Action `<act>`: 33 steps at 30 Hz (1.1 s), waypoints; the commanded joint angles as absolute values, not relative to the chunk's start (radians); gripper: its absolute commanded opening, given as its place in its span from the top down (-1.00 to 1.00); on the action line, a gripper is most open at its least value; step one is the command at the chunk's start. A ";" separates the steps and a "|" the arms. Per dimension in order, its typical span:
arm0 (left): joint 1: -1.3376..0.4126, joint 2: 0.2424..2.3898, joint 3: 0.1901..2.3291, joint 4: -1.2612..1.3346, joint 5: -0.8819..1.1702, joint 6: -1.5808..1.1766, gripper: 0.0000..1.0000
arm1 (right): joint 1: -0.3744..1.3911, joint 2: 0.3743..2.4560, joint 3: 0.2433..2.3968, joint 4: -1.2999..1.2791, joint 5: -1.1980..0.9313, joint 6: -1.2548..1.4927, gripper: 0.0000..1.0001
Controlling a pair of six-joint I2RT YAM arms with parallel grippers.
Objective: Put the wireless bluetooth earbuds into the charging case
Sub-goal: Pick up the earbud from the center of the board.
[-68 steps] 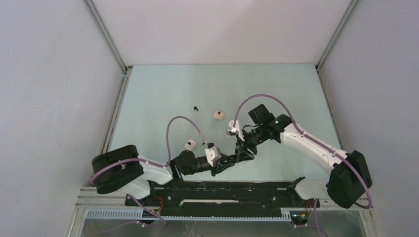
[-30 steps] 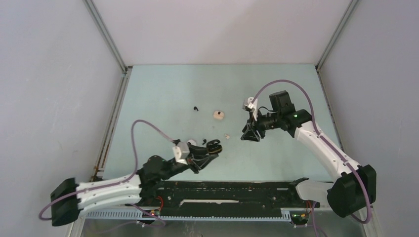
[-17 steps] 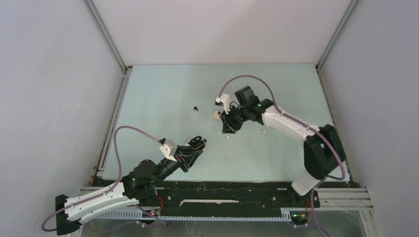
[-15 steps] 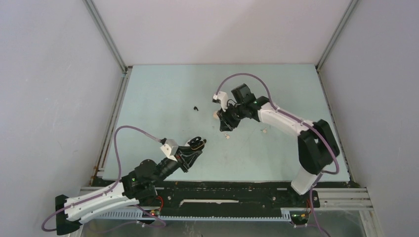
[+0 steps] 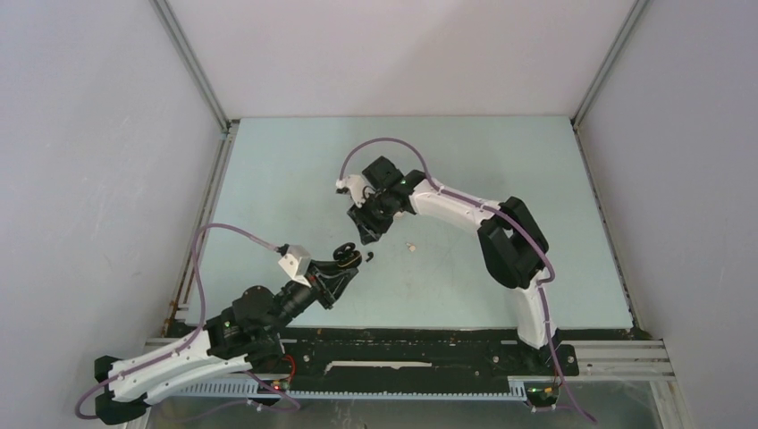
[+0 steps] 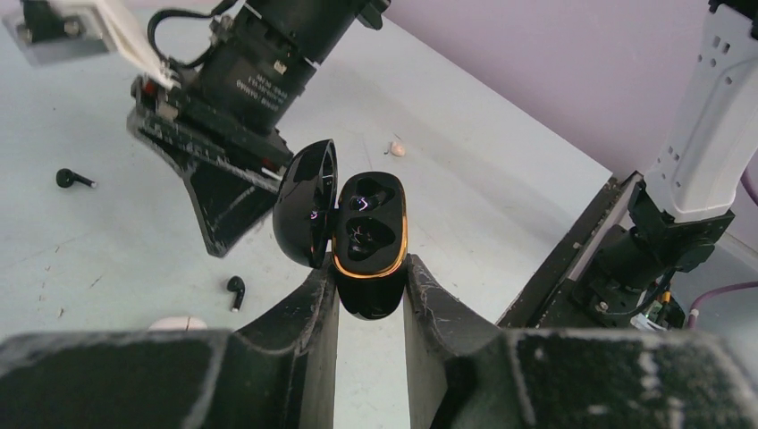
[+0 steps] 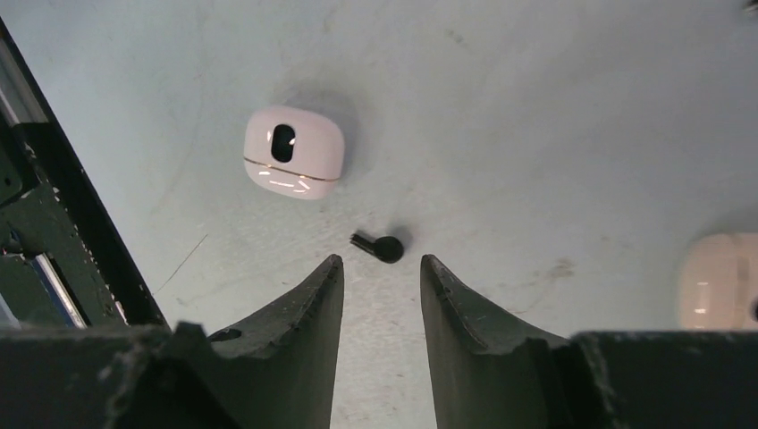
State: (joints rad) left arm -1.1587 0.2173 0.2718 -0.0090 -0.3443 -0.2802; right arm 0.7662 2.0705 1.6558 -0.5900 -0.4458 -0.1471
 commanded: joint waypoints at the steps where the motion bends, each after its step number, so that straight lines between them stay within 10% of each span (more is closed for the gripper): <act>1: -1.167 0.195 0.304 -0.047 -0.363 -0.294 0.99 | 0.804 2.102 1.689 -0.637 -0.372 -0.116 0.18; 33: -1.172 0.252 0.276 0.021 -0.323 -0.285 0.99 | 0.907 2.154 1.632 -0.627 -0.103 -0.131 0.08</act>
